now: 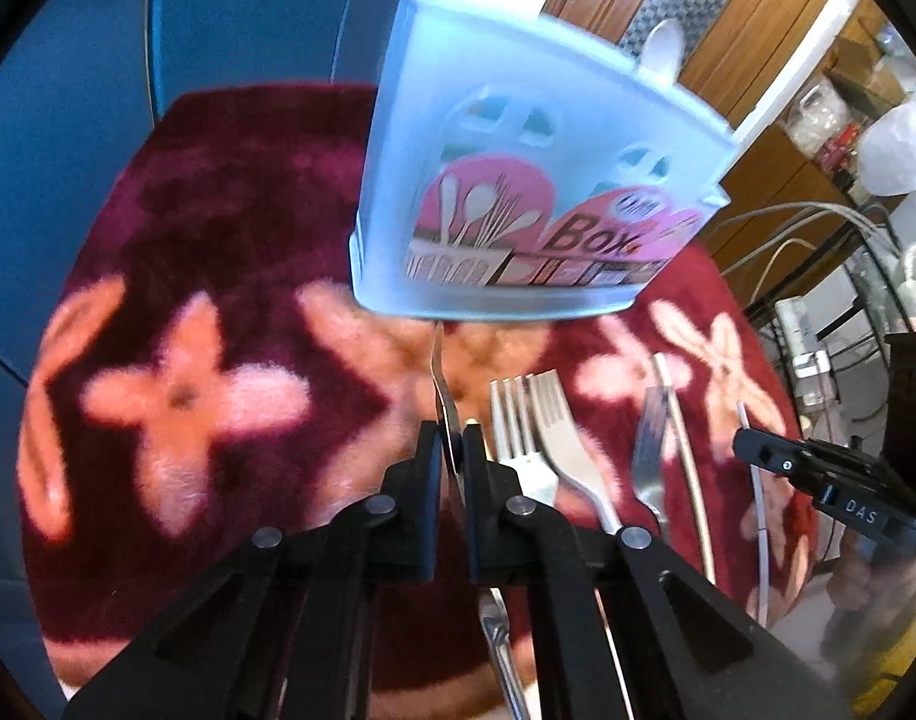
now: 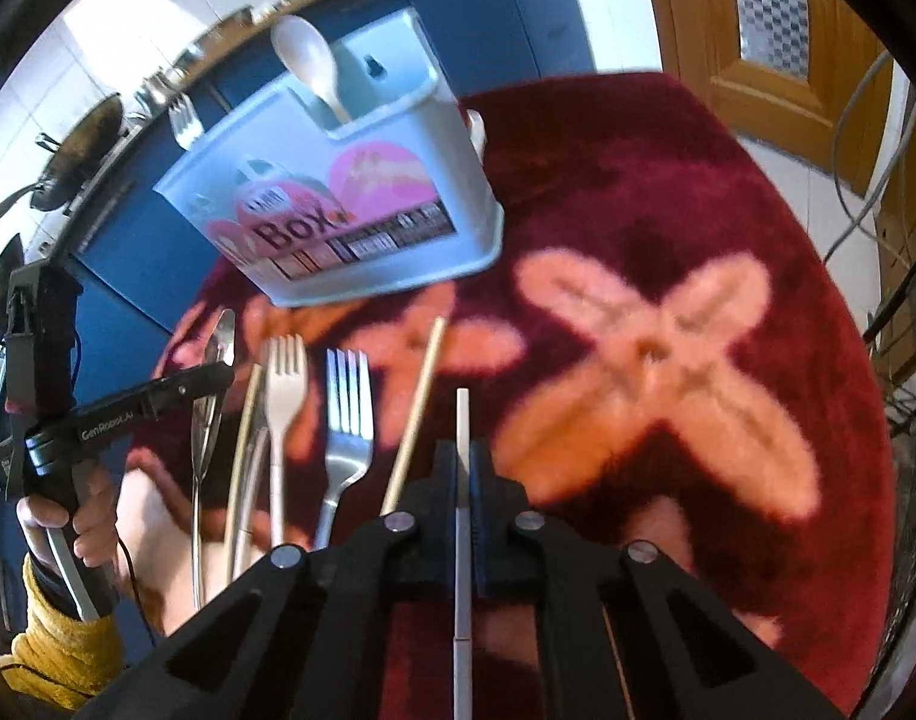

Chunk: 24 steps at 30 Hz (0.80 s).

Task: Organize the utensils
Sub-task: 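Close the left tool on another silver knife while the right tool grips a white chopstick, then lift the knife with the left tool while the right tool carries the chopstick over the holder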

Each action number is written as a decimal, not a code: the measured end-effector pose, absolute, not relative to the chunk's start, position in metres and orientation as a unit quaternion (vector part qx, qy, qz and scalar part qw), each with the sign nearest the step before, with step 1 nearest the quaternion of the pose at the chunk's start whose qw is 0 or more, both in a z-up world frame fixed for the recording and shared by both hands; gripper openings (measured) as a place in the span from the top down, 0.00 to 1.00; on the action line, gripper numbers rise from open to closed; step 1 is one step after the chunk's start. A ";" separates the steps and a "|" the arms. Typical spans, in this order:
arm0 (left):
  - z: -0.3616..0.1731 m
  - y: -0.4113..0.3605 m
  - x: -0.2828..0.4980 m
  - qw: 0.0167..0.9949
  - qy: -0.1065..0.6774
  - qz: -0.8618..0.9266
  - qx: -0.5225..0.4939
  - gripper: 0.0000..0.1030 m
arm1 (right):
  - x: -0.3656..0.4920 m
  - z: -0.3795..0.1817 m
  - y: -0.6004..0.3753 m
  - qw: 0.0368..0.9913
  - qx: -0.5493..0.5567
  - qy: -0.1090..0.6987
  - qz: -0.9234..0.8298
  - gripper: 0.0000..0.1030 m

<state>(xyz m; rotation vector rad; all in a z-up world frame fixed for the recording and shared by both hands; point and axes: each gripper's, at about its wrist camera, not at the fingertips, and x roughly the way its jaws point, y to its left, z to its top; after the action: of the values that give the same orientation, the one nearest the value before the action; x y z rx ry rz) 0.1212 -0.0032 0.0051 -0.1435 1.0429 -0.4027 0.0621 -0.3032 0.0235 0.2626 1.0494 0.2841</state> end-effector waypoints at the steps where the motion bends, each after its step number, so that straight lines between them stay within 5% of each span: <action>1: 0.008 -0.003 0.119 0.849 0.489 -0.190 -0.067 0.96 | 0.061 0.027 -0.302 0.852 0.128 0.489 0.137 0.94; 24: 0.101 0.011 0.068 0.918 0.325 -0.204 -0.097 0.98 | 0.027 0.106 -0.299 0.930 0.138 0.312 0.138 0.94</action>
<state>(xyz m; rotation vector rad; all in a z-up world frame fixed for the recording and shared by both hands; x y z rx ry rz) 0.0679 0.0109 0.1008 -0.1996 0.6692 -0.4203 0.0267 -0.2991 0.1065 0.2827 0.6398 0.2836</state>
